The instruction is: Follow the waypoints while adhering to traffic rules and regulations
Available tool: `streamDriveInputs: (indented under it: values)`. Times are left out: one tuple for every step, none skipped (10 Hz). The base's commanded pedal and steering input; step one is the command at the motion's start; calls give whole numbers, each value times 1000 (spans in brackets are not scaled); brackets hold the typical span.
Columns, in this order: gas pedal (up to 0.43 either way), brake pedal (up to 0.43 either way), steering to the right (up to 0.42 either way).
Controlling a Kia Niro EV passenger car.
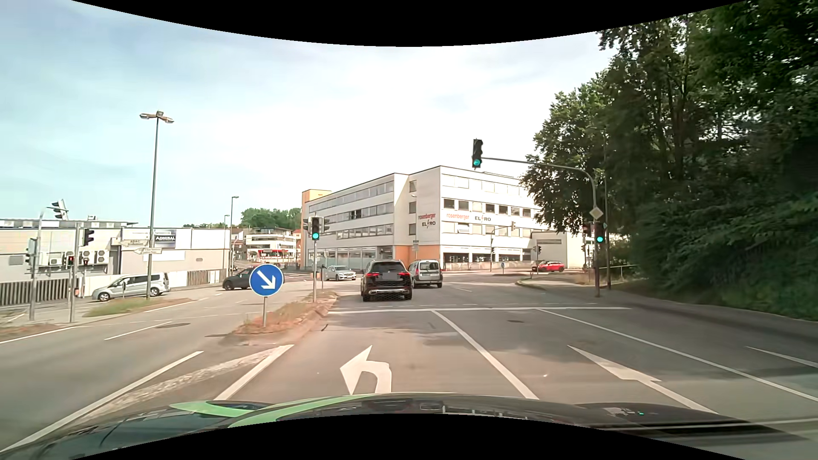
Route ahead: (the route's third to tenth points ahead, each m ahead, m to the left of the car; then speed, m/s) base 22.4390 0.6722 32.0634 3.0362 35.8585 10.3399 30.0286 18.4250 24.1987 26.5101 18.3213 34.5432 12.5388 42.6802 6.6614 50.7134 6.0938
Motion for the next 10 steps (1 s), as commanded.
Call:
streamDriveInputs:
  values:
    - [0,0,-25]
    - [0,0,-26]
    - [0,0,-25]
    - [0,0,-25]
    - [0,0,-29]
    - [0,0,-34]
    - [0,0,-35]
    - [0,0,-36]
    - [0,0,-35]
    - [0,0,-36]
